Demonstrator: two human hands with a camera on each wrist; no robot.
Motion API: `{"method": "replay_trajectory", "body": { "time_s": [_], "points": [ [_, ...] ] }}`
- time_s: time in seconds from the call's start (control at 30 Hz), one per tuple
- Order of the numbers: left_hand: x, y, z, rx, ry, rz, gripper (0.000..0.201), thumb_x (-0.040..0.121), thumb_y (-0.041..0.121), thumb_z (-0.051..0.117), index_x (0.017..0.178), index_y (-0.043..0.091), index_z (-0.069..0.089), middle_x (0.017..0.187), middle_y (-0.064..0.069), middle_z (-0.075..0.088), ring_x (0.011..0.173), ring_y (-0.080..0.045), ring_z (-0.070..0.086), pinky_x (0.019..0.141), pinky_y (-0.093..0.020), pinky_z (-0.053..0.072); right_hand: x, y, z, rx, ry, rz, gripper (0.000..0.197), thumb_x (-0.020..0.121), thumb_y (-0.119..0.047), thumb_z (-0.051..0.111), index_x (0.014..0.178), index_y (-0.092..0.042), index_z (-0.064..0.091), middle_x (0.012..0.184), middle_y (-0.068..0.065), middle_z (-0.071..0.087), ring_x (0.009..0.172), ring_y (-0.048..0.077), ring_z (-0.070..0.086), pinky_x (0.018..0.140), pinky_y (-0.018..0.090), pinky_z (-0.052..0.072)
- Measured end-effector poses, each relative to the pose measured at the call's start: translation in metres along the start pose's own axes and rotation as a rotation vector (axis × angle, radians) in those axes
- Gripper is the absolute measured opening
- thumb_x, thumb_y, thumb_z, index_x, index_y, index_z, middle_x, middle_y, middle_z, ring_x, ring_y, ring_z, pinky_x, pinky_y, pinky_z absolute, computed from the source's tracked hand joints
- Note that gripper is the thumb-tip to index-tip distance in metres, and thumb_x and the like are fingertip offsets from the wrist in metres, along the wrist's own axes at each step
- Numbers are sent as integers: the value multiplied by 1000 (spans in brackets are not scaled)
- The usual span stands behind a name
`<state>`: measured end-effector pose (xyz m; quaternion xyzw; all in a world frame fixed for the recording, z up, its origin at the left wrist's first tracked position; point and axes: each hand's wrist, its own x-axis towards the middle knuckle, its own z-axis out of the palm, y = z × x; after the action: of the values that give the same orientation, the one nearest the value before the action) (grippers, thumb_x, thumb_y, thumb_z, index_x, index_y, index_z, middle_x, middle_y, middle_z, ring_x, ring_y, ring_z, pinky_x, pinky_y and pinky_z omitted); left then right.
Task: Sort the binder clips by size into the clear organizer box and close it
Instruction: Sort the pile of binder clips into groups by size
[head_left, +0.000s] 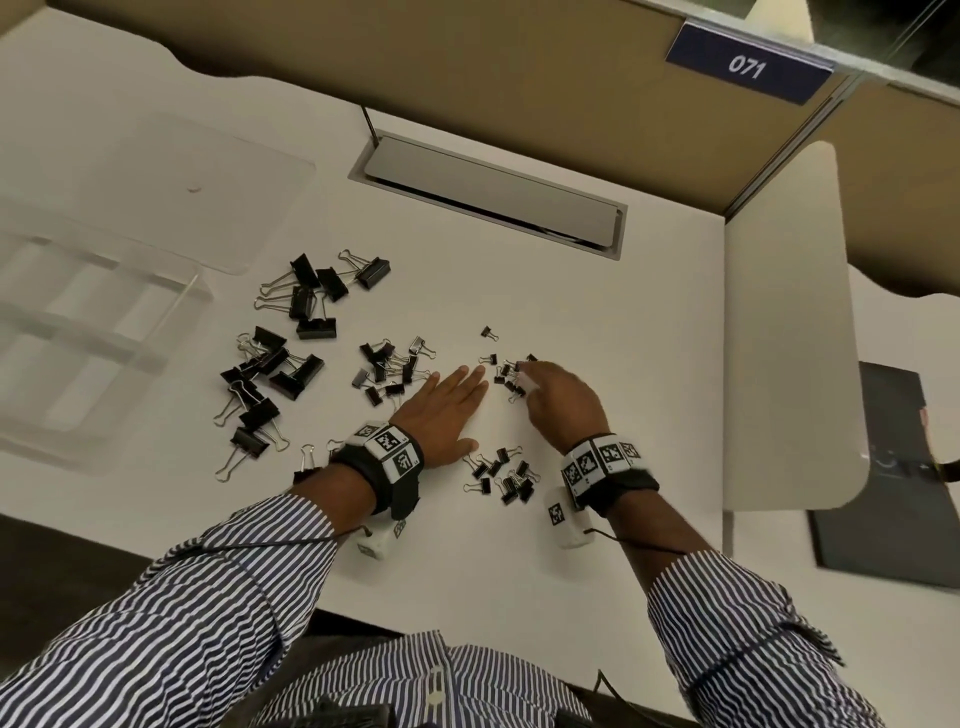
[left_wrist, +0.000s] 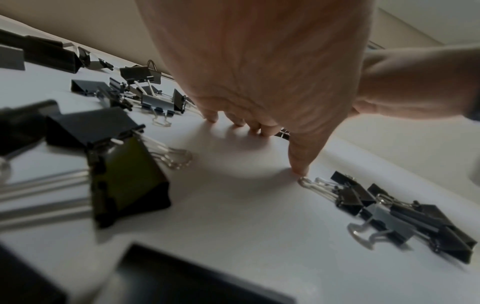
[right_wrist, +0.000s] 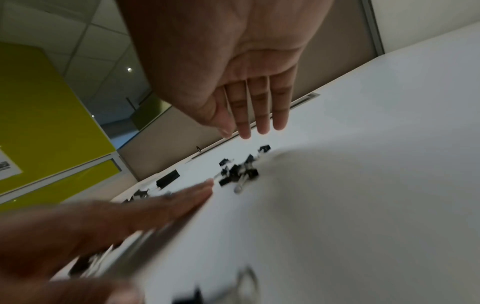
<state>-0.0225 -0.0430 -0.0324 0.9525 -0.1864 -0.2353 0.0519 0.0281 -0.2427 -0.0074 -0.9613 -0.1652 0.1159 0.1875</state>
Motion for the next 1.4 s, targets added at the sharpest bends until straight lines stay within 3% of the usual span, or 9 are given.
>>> {"method": "replay_trajectory", "body": {
  "time_s": [0.07,0.2,0.33,0.53,0.8,0.93,1.03,1.27,1.4],
  "points": [
    [0,0,0,4,-10,3,87,95,51,45,155,13,-7,161,-3,-22,149,-21,-15,122,-43,-4,18,-4,-7,2,28,-59,54,88,-8,51,141,-22,51,146,2,49,130,26,47,102,40,46],
    [1,2,-1,6,-30,-6,88,96,50,45,155,12,-8,161,-5,-23,149,-22,-16,121,-43,-5,53,-18,-3,-146,-159,-171,65,88,-7,55,149,-22,39,159,6,29,144,29,28,112,45,36],
    [2,0,-3,-12,-30,4,90,94,50,47,155,13,-8,161,-6,-20,149,-22,-14,122,-45,-3,70,-27,9,-270,-254,-249,60,94,-14,50,152,-20,33,161,8,23,145,31,25,110,48,38],
    [2,-2,-2,-16,-15,21,88,95,51,46,156,14,-6,162,-5,-19,149,-21,-14,122,-45,-2,59,-19,4,-246,-265,-301,57,92,-2,50,146,-14,41,156,4,32,142,26,29,96,46,49],
    [3,-2,-1,-17,-4,12,89,95,51,46,156,14,-6,162,-4,-20,149,-20,-15,121,-43,-4,24,-1,1,-180,-222,-252,59,89,0,47,145,-16,43,151,1,38,137,23,36,95,41,51],
    [5,-3,2,-28,0,17,90,94,52,47,155,15,-7,161,-2,-22,149,-19,-16,120,-42,-5,14,4,-2,-97,11,-94,37,85,-3,50,113,-17,68,119,0,61,109,24,57,79,39,54],
    [4,-4,2,-26,2,15,90,94,52,47,155,15,-8,161,-2,-22,149,-19,-16,120,-42,-5,4,4,3,-145,-50,-76,24,87,-8,51,90,-17,73,103,0,64,100,24,59,75,38,54],
    [4,-4,-6,-68,6,3,89,93,49,52,156,16,-3,163,0,-17,150,-18,-9,120,-40,0,9,-6,12,-74,-68,-116,29,85,-2,52,98,-18,72,116,-2,62,109,23,56,80,41,54],
    [3,-10,-21,-178,-2,21,81,94,43,55,156,17,11,164,0,-2,151,-18,4,120,-35,9,9,-3,11,1,-63,-76,31,83,-2,52,98,-20,72,113,-3,64,108,23,58,86,38,52]
  ]
}}
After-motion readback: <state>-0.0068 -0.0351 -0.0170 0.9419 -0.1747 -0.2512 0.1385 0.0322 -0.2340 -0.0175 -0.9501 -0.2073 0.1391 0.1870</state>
